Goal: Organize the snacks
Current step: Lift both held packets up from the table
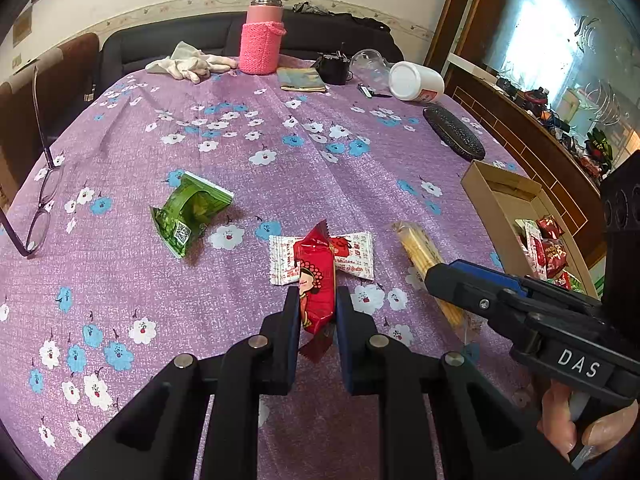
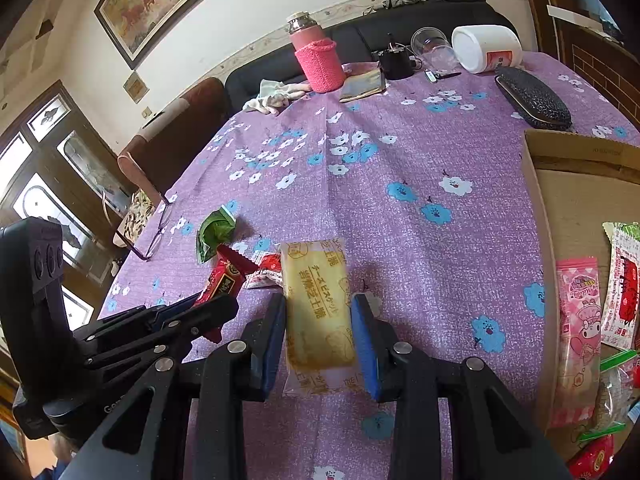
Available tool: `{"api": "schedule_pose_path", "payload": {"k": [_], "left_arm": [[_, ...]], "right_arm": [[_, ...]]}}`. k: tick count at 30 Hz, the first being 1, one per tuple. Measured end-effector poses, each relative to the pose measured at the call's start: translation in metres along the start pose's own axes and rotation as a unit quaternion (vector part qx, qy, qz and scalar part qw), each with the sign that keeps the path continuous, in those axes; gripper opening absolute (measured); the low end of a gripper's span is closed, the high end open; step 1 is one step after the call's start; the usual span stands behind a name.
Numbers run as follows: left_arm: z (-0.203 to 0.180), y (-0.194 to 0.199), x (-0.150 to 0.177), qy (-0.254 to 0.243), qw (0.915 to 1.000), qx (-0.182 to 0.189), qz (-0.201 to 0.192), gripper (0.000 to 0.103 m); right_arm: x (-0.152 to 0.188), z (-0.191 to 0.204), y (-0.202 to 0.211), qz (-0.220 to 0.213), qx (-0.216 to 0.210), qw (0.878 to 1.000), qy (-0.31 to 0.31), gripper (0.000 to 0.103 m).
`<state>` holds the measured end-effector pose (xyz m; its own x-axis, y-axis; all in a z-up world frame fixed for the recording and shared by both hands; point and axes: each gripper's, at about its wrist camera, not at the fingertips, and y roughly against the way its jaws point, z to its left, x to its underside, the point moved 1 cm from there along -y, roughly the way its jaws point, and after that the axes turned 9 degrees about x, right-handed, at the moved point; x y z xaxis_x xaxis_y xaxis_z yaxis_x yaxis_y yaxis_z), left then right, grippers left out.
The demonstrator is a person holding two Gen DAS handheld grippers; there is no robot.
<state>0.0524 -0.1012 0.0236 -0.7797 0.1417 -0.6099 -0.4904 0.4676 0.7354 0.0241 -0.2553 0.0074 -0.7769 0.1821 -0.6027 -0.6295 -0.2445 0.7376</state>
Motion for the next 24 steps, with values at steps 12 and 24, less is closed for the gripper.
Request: {"api": "schedule_pose_path", "payload": {"k": [12,24], "left_arm": [[-0.0024,0.0005,0.0,-0.005,1.0,-0.001,0.0,0.016],[-0.0034,0.0,0.0008,-0.007,1.0,-0.002,0.0,0.016]], "right_arm": [[-0.0011,-0.0016,0.0004,-0.002,0.001,1.0,-0.004,0.036],[-0.002,-0.0018,0.005,-0.009,0.002,1.0,-0.004,0.036]]}}
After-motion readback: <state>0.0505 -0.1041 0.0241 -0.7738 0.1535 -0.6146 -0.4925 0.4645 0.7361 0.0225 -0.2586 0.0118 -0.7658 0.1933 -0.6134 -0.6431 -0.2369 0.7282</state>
